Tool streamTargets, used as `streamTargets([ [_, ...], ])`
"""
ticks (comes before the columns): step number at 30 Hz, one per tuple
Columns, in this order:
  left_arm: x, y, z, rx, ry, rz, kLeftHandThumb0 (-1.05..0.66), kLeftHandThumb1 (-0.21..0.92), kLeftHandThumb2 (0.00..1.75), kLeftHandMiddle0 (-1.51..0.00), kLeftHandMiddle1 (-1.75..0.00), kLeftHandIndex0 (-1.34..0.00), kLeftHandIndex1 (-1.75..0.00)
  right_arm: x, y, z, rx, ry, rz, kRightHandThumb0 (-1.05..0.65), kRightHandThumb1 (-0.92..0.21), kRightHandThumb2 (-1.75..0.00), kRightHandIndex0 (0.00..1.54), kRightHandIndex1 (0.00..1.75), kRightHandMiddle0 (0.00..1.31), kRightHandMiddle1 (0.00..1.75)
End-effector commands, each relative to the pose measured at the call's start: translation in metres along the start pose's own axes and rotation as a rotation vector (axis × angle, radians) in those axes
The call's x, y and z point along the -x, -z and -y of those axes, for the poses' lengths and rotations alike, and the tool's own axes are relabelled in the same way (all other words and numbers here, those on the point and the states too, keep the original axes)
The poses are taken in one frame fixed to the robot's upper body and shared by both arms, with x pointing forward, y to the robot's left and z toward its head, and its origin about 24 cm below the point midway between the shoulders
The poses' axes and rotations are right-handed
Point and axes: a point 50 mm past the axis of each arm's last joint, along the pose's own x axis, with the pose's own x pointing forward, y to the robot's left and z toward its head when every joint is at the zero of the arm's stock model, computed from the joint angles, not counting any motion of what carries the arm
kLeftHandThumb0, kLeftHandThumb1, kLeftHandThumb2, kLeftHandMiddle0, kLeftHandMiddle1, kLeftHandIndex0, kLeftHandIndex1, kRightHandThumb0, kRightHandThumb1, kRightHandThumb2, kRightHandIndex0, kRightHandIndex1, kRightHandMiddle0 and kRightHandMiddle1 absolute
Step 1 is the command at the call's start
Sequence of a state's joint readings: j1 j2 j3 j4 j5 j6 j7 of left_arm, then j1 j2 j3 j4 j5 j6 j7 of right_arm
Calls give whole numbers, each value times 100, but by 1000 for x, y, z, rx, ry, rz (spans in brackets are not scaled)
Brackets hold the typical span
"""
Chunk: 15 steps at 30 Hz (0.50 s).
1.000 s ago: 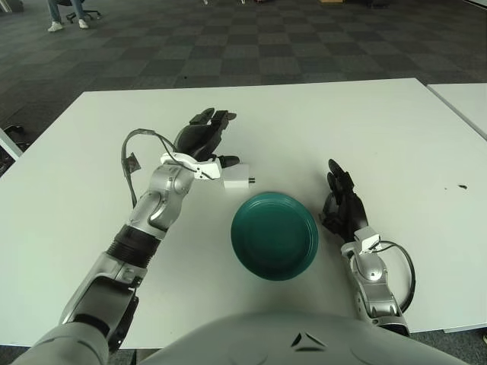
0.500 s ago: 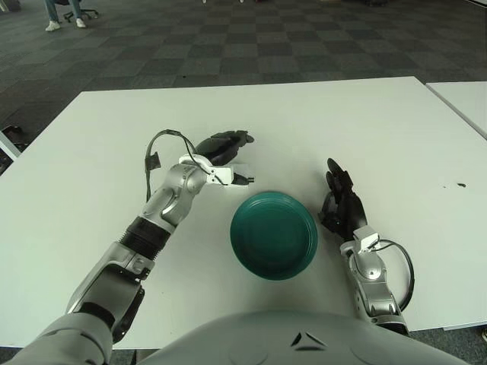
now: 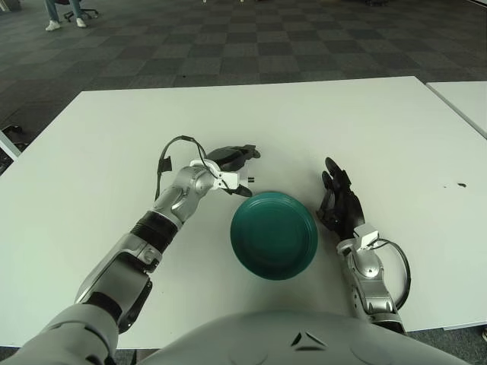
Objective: Put the charger into the plate.
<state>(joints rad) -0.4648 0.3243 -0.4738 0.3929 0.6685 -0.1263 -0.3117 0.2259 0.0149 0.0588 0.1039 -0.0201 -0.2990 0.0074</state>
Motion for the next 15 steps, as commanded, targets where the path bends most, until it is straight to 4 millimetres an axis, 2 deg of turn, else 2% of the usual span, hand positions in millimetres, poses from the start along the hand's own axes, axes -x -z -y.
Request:
streamTargets([
  [1, -2, 1, -2, 6, 7, 10, -104, 92, 31, -23, 0, 0, -69, 17, 30, -2, -23, 13, -188, -101, -92, -98, 6, 0, 0, 15],
  [15, -4, 7, 11, 12, 43, 4, -102, 92, 32, -24, 0, 0, -72, 17, 31, -2, -34, 4, -172, -100, -92, -98, 7, 1, 0, 14],
])
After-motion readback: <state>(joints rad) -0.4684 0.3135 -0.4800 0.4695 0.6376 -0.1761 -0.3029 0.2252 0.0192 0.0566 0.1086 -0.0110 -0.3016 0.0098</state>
